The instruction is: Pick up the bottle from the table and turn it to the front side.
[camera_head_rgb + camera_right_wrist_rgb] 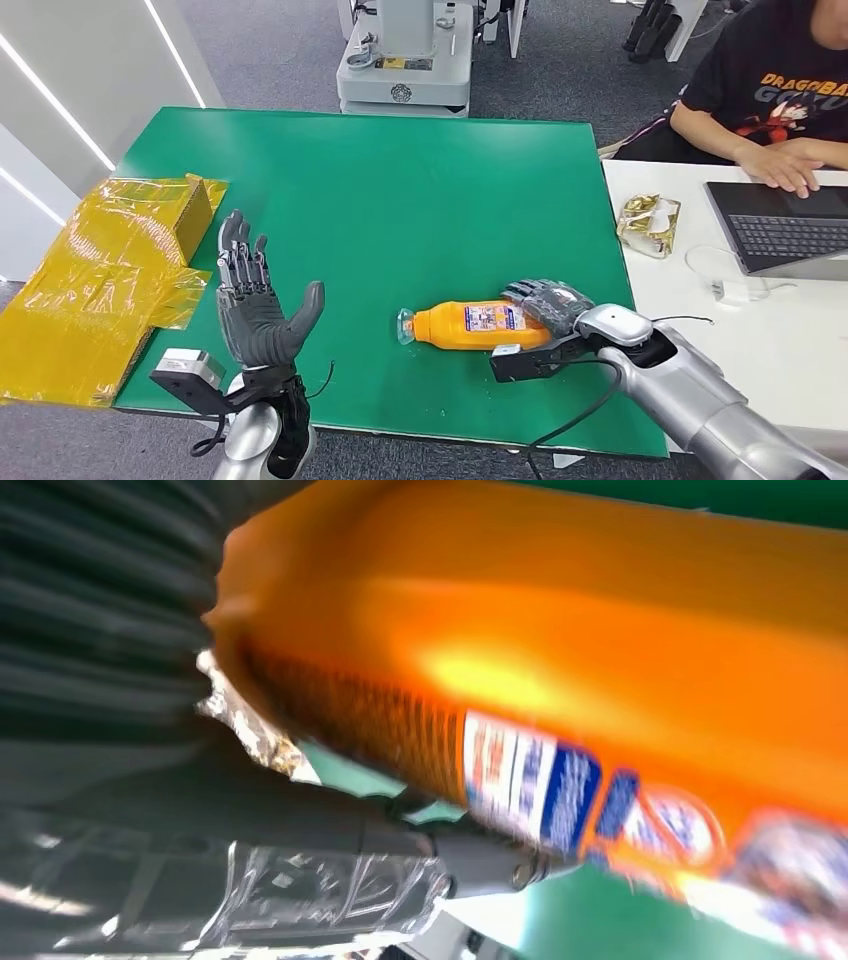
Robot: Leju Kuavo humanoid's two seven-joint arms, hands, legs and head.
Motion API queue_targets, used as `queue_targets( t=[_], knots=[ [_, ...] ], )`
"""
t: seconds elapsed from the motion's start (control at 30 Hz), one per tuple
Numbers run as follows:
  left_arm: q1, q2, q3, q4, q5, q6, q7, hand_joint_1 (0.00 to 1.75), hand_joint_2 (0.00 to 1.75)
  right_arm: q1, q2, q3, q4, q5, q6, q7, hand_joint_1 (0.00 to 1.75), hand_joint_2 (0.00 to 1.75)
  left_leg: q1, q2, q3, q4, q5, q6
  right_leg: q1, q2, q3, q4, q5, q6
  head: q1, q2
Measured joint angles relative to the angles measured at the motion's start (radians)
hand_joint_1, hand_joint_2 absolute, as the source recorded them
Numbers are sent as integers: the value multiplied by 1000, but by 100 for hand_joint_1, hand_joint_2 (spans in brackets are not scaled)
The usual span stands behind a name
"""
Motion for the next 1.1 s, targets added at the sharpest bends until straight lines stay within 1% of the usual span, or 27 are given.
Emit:
queue_targets(
  t=[0.13, 0.23, 0.27, 0.4, 0.57, 0.67, 0.83, 1.0, 1.1],
  knots=[
    [0, 0, 0, 0, 1, 0, 0, 0, 175, 3, 6, 12, 30, -2, -30, 2, 0, 175, 0, 1, 1, 0, 0, 0, 0, 1, 0, 0, 0, 0, 0, 0],
    [2, 0, 0, 0, 1, 2, 0, 0, 175, -1, 15, 16, 56, -9, -39, -19, 127, 175, 0, 1, 2, 0, 0, 0, 0, 1, 1, 0, 0, 0, 0, 0],
    [3, 0, 0, 0, 1, 3, 0, 0, 175, -4, 19, 18, 65, -11, -40, -25, 166, 175, 0, 1, 2, 0, 0, 0, 0, 1, 1, 0, 0, 0, 0, 0],
    [5, 0, 1, 0, 0, 3, 0, 0, 175, -9, 37, 25, 103, -18, -49, -58, 171, 175, 0, 2, 5, 0, 0, 0, 0, 2, 3, 0, 0, 0, 0, 0],
    [6, 0, 1, 0, 0, 3, 0, 0, 175, -4, 48, 30, 124, -19, -90, -77, 175, 175, 0, 2, 7, 0, 0, 0, 0, 2, 6, 0, 1, 0, 0, 0],
    [6, 0, 2, 0, 0, 3, 0, 0, 175, 1, 52, 30, 127, -16, -111, -78, 175, 175, 0, 2, 8, 0, 0, 0, 0, 2, 6, 0, 1, 0, 0, 0],
    [9, 0, 2, 0, -4, 2, 0, 0, 175, 21, 59, 30, 124, -3, -179, -76, 175, 175, 0, 2, 8, 0, 0, 0, 0, 2, 7, 0, 1, 0, 0, 0],
    [10, -3, 2, 0, -7, 1, 0, 0, 175, 31, 65, 30, 118, -1, -189, -72, 175, 175, 0, 2, 8, 0, 0, 0, 0, 2, 7, 0, 1, 0, 0, 0],
    [11, -5, 2, 0, -11, 2, 0, 0, 175, 44, 68, 27, 111, 12, -244, -55, 175, 175, 0, 2, 8, 0, 0, 0, 0, 2, 7, 0, 1, 1, 0, 0]
  ],
)
